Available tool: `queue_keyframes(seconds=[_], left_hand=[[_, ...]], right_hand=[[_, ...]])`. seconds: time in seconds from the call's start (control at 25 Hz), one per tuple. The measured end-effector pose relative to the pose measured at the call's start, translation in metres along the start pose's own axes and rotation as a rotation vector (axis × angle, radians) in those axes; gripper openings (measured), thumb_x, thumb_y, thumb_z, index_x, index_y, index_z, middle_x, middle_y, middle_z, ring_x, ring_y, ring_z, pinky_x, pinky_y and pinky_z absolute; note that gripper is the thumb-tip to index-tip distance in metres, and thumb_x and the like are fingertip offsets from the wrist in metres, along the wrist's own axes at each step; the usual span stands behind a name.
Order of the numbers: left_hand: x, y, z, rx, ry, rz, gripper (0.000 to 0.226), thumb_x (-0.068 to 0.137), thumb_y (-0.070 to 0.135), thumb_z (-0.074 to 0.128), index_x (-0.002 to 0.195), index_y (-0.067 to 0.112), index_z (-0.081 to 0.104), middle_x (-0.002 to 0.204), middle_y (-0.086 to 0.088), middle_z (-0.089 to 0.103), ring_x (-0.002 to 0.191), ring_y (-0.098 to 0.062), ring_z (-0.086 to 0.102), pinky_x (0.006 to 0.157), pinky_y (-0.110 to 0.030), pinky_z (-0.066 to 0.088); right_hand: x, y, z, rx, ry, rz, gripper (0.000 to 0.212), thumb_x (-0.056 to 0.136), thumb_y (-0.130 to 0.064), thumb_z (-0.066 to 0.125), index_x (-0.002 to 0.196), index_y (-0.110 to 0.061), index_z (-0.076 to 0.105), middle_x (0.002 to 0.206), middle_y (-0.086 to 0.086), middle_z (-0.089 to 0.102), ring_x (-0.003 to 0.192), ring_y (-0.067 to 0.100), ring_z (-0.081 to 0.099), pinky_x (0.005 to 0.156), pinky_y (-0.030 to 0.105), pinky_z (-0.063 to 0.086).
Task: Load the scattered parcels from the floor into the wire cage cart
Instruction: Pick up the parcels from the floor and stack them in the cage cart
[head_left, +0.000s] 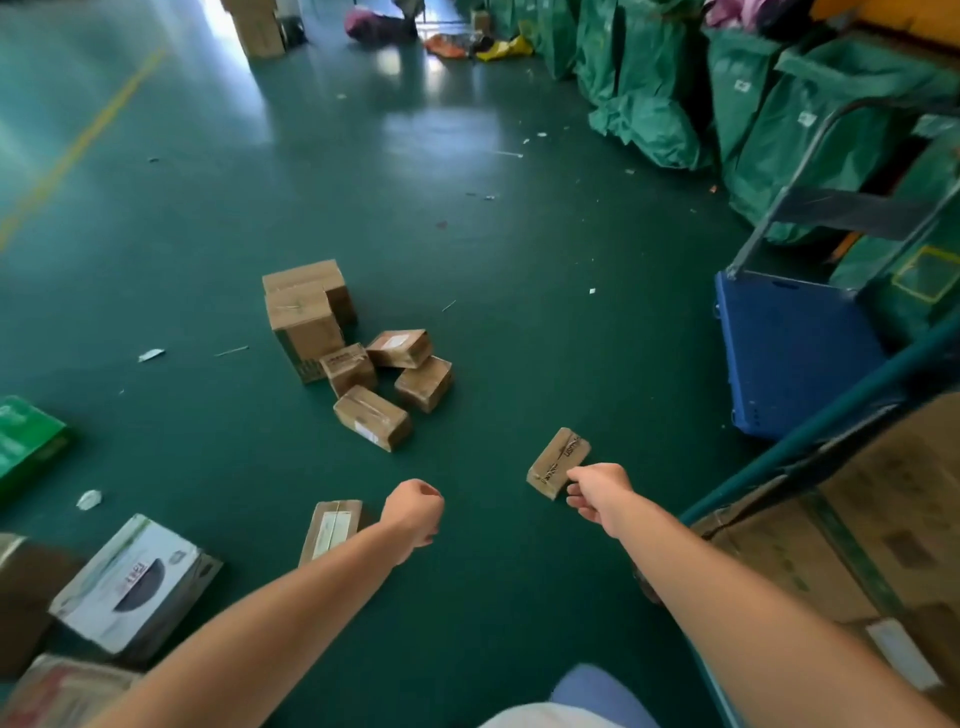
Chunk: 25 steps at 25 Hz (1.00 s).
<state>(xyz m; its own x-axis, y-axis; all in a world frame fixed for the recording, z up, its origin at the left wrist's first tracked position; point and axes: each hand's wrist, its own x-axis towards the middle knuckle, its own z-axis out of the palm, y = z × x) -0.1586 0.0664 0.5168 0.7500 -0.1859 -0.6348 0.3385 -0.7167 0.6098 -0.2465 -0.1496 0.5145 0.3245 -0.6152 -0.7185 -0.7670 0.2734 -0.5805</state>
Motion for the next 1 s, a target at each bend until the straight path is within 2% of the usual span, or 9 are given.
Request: queue_keyframes(seconds=[0.24,0.32,0.4,0.52,0.68,0.76,0.84,1.0], left_hand=[[0.091,0.054,0.039,0.035,-0.109,-0.069,0.022,0.093,0.007,0.041,0.105,0.012,0.058,0.096,-0.006,0.061,0.081,-0.020,0.062,0.069,-0.028,0.056],[0.136,0.080,0.060,0.050,-0.131,-0.103,0.022,0.094,0.008,0.042,0.107,0.011,0.059,0.093,-0.005,0.061,0.080,-0.019,0.062,0.070,-0.029,0.056],[0.182,0.106,0.083,0.057,-0.148,-0.143,0.021,0.094,0.007,0.042,0.106,0.010,0.059,0.091,-0.006,0.061,0.081,-0.020,0.061,0.073,-0.031,0.055],[0.257,0.144,0.122,0.081,-0.187,-0.195,0.019,0.092,0.005,0.042,0.098,0.013,0.058,0.083,-0.005,0.060,0.075,-0.022,0.058,0.073,-0.033,0.053],[0.368,0.154,0.184,0.093,-0.246,-0.245,0.021,0.087,0.002,0.044,0.084,0.017,0.058,0.077,-0.004,0.060,0.072,-0.022,0.056,0.068,-0.032,0.048],[0.422,0.137,0.220,0.064,-0.276,-0.294,0.021,0.088,0.000,0.043,0.091,0.014,0.059,0.077,-0.005,0.060,0.071,-0.023,0.055,0.066,-0.030,0.046],[0.474,0.112,0.256,0.025,-0.292,-0.335,0.024,0.088,-0.002,0.039,0.094,0.012,0.057,0.077,-0.006,0.059,0.071,-0.023,0.054,0.066,-0.031,0.045],[0.566,0.043,0.317,0.010,-0.335,-0.401,0.029,0.088,-0.005,0.034,0.092,0.015,0.056,0.078,-0.003,0.059,0.069,-0.020,0.053,0.062,-0.028,0.043]], right_hand=[[0.101,-0.035,0.006,0.017,0.039,0.103,0.022,0.094,-0.015,0.056,0.112,-0.003,0.061,0.091,0.009,0.065,0.062,0.014,0.059,0.050,0.024,0.043],[0.153,-0.052,0.008,0.023,0.030,0.147,0.024,0.093,-0.014,0.057,0.112,-0.001,0.061,0.086,0.010,0.064,0.064,0.018,0.060,0.051,0.025,0.043],[0.205,-0.068,0.010,0.009,0.028,0.193,0.022,0.093,-0.014,0.057,0.109,0.001,0.062,0.079,0.010,0.062,0.073,0.023,0.061,0.058,0.030,0.047],[0.287,-0.084,0.012,-0.066,0.024,0.285,0.015,0.093,-0.012,0.056,0.102,-0.001,0.062,0.089,0.013,0.062,0.088,0.029,0.064,0.074,0.036,0.052],[0.394,-0.082,0.023,-0.218,0.015,0.309,0.013,0.094,-0.015,0.055,0.098,-0.005,0.062,0.088,0.012,0.060,0.081,0.029,0.056,0.072,0.033,0.046],[0.447,-0.067,0.038,-0.252,0.027,0.324,0.025,0.095,-0.019,0.055,0.116,-0.006,0.059,0.110,0.014,0.060,0.099,0.032,0.058,0.075,0.030,0.042],[0.500,-0.046,0.061,-0.253,0.050,0.348,0.043,0.094,-0.025,0.058,0.133,-0.008,0.048,0.132,0.014,0.051,0.115,0.033,0.054,0.080,0.031,0.041],[0.598,0.010,0.124,-0.248,0.069,0.412,0.075,0.089,-0.039,0.065,0.148,-0.017,0.026,0.148,0.013,0.030,0.122,0.035,0.048,0.080,0.034,0.040]])
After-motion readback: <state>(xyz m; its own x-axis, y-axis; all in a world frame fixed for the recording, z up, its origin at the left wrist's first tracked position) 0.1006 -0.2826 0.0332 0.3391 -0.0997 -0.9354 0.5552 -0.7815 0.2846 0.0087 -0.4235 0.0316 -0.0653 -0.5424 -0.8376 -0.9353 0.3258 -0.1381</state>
